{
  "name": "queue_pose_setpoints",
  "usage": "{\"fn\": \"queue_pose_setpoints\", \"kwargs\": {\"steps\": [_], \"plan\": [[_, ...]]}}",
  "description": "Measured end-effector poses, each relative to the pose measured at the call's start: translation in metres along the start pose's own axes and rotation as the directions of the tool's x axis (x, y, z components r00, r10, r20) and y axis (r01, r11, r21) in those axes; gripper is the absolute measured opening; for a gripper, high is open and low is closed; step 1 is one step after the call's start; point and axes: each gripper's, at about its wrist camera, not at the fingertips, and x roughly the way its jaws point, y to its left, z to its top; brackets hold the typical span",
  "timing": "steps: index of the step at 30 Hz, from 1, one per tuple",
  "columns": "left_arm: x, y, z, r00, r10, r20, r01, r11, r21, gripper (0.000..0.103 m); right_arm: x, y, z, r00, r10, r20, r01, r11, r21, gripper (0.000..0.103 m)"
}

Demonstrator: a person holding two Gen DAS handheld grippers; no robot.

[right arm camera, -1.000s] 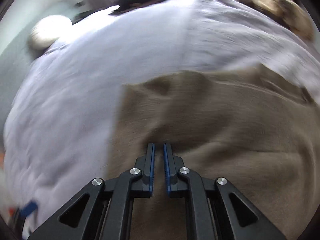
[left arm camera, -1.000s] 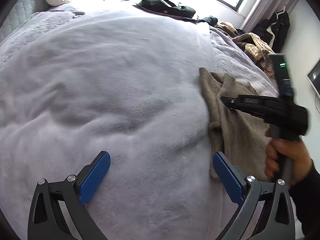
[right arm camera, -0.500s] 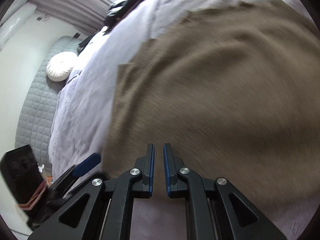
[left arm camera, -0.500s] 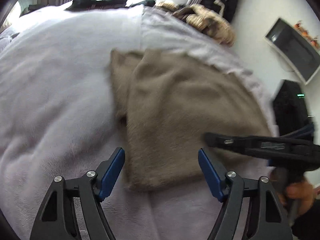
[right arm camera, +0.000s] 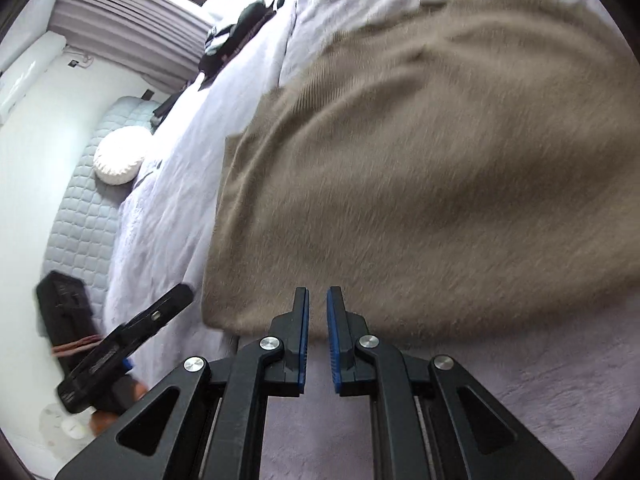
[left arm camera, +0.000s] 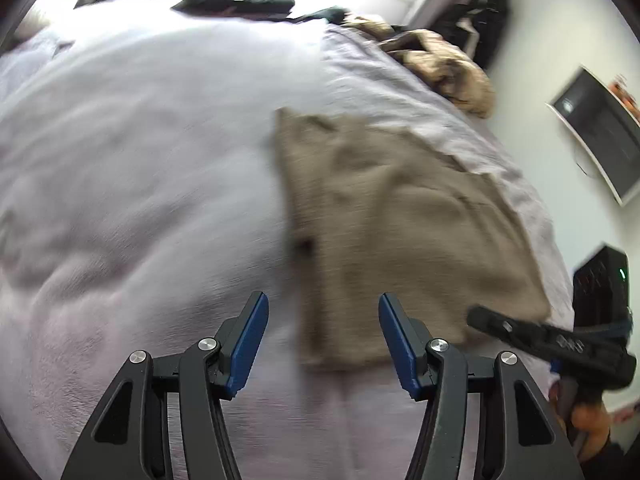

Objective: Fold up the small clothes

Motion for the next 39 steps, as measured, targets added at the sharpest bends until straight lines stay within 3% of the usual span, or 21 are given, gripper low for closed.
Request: {"fn": "queue_pose_setpoints", "kwargs": {"steps": [2, 4, 7, 8, 11, 23, 24, 25, 26, 27, 29, 37, 39], "plan": [[0.001, -0.018, -0.002, 0.999, -0.047, -0.013, 0.047, 0.997, 0.053, 0.04, -0.007, -0.003, 0.005, 0.999, -0.028, 0.025, 0.028, 1.0, -0.001, 0.008], [0.011, -0.027, -0.005, 0.997, -0.058, -0.045, 0.061, 0.995, 0.079, 0.04, -0.012, -0.01, 0.009, 0.998, -0.044, 0.034, 0.044, 0.999, 0.012, 0.008], [0.044, -0.02, -0.014, 0.992, -0.003, -0.124, 0.01, 0.999, 0.053, 0.038, -0.008, -0.031, 0.011, 0.992, -0.126, 0.017, 0.125, 0.991, 0.042, 0.008], [0.054, -0.011, -0.02, 0.989, -0.009, -0.149, 0.012, 1.0, 0.022, 0.028, -0.006, -0.039, 0.01, 0.991, -0.13, 0.013, 0.129, 0.989, 0.072, 0.003], [0.048, -0.005, -0.02, 0.99, -0.041, -0.132, 0.038, 0.999, -0.025, 0.026, -0.017, -0.066, -0.003, 0.998, -0.033, 0.049, 0.023, 0.983, 0.183, 0.003], [0.017, -0.017, -0.03, 0.984, 0.078, -0.158, -0.078, 0.997, 0.01, 0.027, -0.039, -0.069, -0.042, 0.989, 0.042, 0.143, -0.068, 0.981, 0.184, 0.01], [0.015, -0.018, -0.031, 0.983, 0.09, -0.16, -0.09, 0.996, 0.008, 0.028, -0.037, -0.069, -0.043, 0.989, 0.049, 0.142, -0.075, 0.98, 0.187, 0.01], [0.013, -0.018, -0.032, 0.982, 0.101, -0.162, -0.102, 0.995, 0.005, 0.049, -0.037, -0.069, -0.046, 0.989, 0.054, 0.141, -0.08, 0.979, 0.188, 0.011], [0.01, -0.019, -0.033, 0.98, 0.12, -0.157, -0.122, 0.992, -0.002, 0.084, -0.036, -0.069, -0.047, 0.988, 0.06, 0.142, -0.086, 0.979, 0.187, 0.011], [0.004, -0.019, -0.034, 0.981, 0.15, -0.127, -0.153, 0.988, -0.013, 0.092, -0.036, -0.069, -0.049, 0.987, 0.068, 0.145, -0.094, 0.979, 0.183, 0.011], [-0.005, -0.02, -0.034, 0.979, 0.181, -0.092, -0.182, 0.983, -0.006, 0.093, -0.037, -0.066, -0.05, 0.985, 0.085, 0.152, -0.111, 0.979, 0.171, 0.011], [-0.012, -0.023, -0.033, 0.96, 0.251, -0.122, -0.251, 0.968, 0.015, 0.095, -0.043, -0.065, -0.055, 0.975, 0.15, 0.163, -0.176, 0.971, 0.159, 0.012], [-0.011, -0.026, -0.034, 0.958, 0.255, -0.128, -0.254, 0.967, 0.023, 0.095, -0.043, -0.067, -0.054, 0.975, 0.151, 0.165, -0.179, 0.969, 0.171, 0.035]]}}
